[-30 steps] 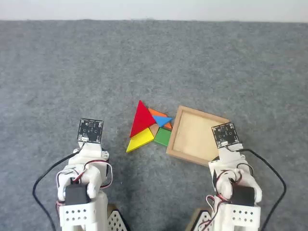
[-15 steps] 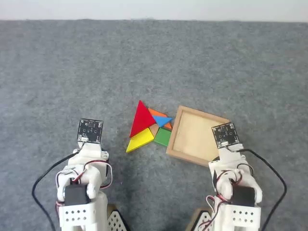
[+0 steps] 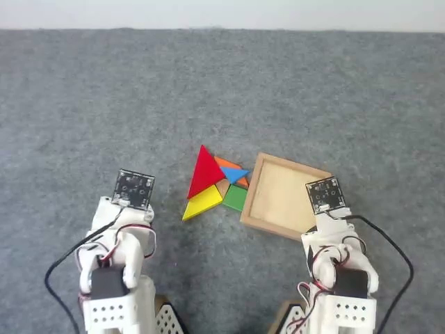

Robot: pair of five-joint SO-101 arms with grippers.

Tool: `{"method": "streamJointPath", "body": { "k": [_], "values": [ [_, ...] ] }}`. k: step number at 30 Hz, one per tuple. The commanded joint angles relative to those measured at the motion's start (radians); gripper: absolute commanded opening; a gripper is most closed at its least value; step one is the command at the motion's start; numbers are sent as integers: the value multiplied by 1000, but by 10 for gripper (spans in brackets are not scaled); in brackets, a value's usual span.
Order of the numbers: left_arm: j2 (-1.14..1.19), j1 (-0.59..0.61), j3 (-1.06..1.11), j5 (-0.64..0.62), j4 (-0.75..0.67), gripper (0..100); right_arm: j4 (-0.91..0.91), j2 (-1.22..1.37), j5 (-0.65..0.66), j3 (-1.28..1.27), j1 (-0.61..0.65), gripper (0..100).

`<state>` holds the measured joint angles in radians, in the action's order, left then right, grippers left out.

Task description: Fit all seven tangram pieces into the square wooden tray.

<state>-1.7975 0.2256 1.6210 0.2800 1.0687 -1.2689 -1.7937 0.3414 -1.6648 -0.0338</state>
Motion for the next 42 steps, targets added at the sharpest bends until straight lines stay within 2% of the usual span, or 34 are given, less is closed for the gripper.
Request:
{"method": "streamJointPath", "body": {
  "k": [1,6,13,18,24,28,33,42],
  "values": [
    [-5,-25,-174,-14,44,15,-13,-22,-2,-18,10,8],
    [213,-94,-381,37,60,16,-13,-22,-2,-18,12,8],
    [891,-256,-684,28,72,16,-13,-22,-2,-18,12,8],
    [1301,-385,-923,-138,8,50,-13,-22,-2,-18,12,8],
    [1741,-384,-1201,-258,-58,91,-13,-22,-2,-18,12,8],
    [1970,-384,-1376,-336,5,147,-13,-22,-2,-18,12,8],
    [2071,-397,-1452,-328,55,166,-13,-22,-2,-18,12,8],
    [2002,-405,-1290,-325,-18,170,-13,-22,-2,-18,12,8]
  ]
}}
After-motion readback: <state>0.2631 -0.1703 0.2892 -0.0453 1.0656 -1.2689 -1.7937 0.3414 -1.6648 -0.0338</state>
